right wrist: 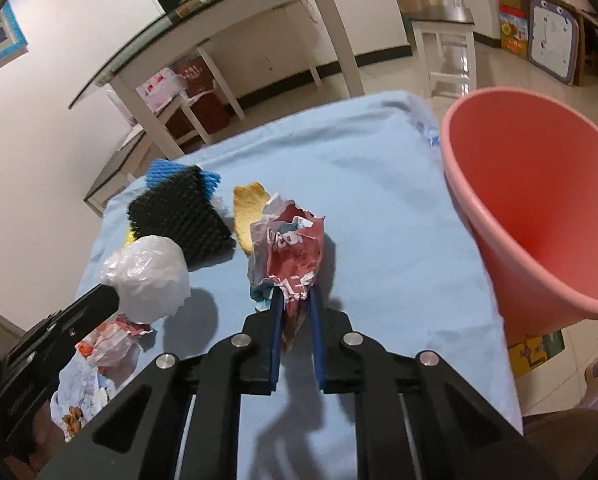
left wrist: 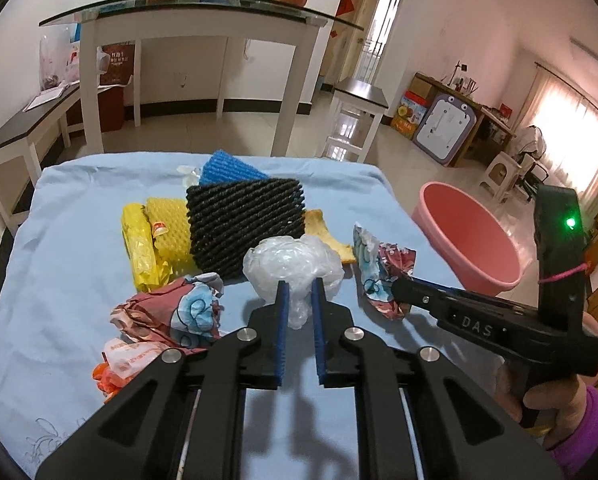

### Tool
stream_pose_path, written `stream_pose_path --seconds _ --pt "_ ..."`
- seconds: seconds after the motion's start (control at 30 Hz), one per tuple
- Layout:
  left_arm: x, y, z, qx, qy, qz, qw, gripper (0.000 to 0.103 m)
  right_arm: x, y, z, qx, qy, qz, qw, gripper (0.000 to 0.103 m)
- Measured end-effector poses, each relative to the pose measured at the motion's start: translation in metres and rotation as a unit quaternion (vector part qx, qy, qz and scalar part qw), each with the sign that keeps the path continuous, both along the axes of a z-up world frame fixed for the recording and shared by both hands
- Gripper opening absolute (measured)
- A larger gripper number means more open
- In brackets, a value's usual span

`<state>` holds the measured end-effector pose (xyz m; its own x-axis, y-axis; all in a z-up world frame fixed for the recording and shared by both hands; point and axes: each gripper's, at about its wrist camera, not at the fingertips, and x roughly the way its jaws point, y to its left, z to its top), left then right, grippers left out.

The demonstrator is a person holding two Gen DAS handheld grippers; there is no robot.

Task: Collect trash
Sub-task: 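Grasp the white plastic bag with the left tool while the right tool grasps the crumpled wrapper, then carry both items over the pink bucket and open both tools to drop them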

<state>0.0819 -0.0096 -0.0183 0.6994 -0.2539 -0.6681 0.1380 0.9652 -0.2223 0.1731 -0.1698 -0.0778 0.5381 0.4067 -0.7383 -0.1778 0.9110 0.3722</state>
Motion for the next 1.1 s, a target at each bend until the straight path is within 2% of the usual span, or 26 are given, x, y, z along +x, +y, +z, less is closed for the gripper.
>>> stream_pose_path --seconds 0.47,0.8,1.1 --pt "-0.006 -0.026 0.023 -0.001 -0.025 -0.016 0.9995 0.011 -0.034 -0.033 0.040 0.000 -0.071 -0.019 0.997 0.012" --pt "-0.005 -0.072 0.042 -0.008 -0.049 -0.061 0.9969 0.011 -0.053 -0.094 0.058 0.005 -0.100 -0.086 0.991 0.012" --pt "0.006 -0.126 0.049 -0.016 -0.056 -0.116 0.9915 0.011 -0.061 -0.152 0.059 -0.007 -0.107 -0.153 0.982 0.012"
